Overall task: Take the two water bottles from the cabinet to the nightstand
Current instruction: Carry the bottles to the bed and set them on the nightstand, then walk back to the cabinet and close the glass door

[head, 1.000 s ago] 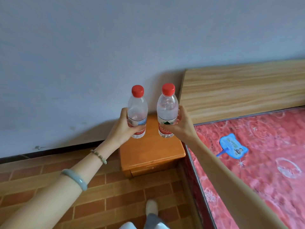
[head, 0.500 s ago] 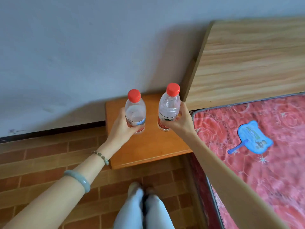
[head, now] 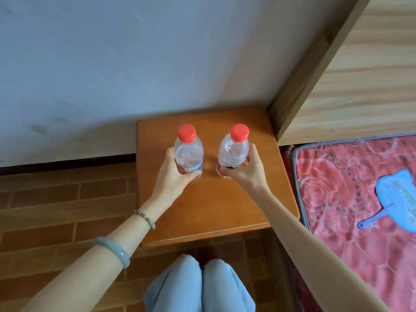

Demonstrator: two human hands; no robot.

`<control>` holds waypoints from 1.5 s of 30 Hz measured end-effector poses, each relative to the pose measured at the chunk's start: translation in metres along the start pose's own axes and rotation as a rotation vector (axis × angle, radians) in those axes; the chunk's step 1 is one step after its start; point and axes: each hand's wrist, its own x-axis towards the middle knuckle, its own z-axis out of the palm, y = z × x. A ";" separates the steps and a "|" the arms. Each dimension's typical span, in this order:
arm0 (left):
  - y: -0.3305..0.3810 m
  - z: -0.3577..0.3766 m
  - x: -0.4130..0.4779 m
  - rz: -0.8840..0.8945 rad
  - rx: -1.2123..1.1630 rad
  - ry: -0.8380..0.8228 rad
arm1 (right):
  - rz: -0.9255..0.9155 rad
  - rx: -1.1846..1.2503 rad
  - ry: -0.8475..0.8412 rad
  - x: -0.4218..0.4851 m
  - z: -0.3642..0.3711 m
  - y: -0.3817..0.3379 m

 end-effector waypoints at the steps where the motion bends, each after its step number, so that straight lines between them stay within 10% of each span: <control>1: -0.003 0.001 0.001 0.005 0.010 -0.004 | 0.002 -0.006 -0.004 0.001 0.002 0.002; 14: -0.003 -0.007 -0.001 0.038 0.071 -0.100 | 0.088 -0.119 -0.078 0.003 -0.004 -0.020; 27: 0.176 -0.124 -0.040 0.207 0.473 -0.081 | -0.088 -0.347 -0.099 -0.053 -0.068 -0.229; 36: 0.293 -0.205 -0.070 0.537 0.913 0.128 | -0.484 -0.616 -0.140 -0.087 -0.088 -0.376; 45: 0.319 -0.287 -0.143 0.333 1.132 0.500 | -0.907 -0.832 -0.302 -0.116 -0.037 -0.451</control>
